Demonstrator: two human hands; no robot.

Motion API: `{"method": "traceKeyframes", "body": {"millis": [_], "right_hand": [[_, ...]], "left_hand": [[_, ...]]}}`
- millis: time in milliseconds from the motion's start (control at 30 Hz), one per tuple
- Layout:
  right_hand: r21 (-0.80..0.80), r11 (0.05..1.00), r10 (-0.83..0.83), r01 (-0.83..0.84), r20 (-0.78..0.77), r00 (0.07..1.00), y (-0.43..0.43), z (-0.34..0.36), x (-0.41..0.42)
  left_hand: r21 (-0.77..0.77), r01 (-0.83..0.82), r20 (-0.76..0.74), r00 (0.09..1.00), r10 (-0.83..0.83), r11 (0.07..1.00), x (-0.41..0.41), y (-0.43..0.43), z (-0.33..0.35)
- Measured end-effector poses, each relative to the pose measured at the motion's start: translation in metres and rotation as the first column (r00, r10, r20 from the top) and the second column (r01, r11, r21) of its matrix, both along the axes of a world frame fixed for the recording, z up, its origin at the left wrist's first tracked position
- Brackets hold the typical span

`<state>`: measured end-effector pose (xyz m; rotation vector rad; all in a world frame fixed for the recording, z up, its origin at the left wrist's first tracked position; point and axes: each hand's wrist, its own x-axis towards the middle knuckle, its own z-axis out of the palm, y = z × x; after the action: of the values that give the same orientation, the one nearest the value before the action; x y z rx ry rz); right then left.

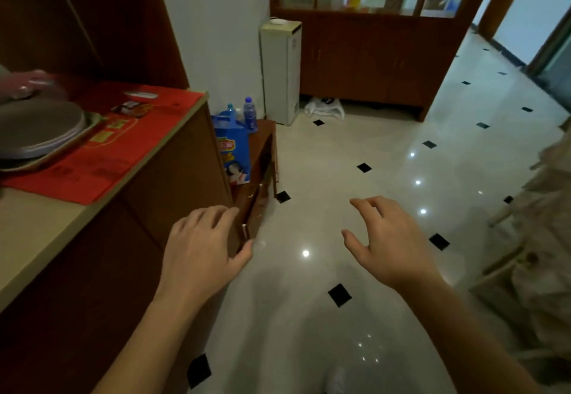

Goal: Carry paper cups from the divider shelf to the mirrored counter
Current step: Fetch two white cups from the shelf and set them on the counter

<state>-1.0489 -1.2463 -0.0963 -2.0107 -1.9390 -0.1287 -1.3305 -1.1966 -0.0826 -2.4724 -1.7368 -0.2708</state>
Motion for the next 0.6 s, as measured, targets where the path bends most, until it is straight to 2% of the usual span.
{"method": "traceKeyframes", "body": {"millis": [133, 333, 600], "right_hand": [[-0.010, 0.999, -0.035, 0.034, -0.047, 0.998, 0.049, -0.001, 0.056], [0.040, 0.999, -0.024, 0.024, -0.014, 1.000, 0.122, 0.004, 0.137], [0.014, 1.000, -0.011, 0.011, -0.032, 0.999, 0.222, -0.004, 0.197]], "left_hand": [[0.009, 0.011, -0.010, 1.000, -0.011, 1.000, 0.057, 0.056, 0.004], [0.013, -0.002, -0.011, 1.000, 0.002, 1.000, 0.137, 0.132, 0.008], [-0.011, -0.008, -0.011, 1.000, 0.007, 1.000, 0.200, 0.224, 0.000]]}}
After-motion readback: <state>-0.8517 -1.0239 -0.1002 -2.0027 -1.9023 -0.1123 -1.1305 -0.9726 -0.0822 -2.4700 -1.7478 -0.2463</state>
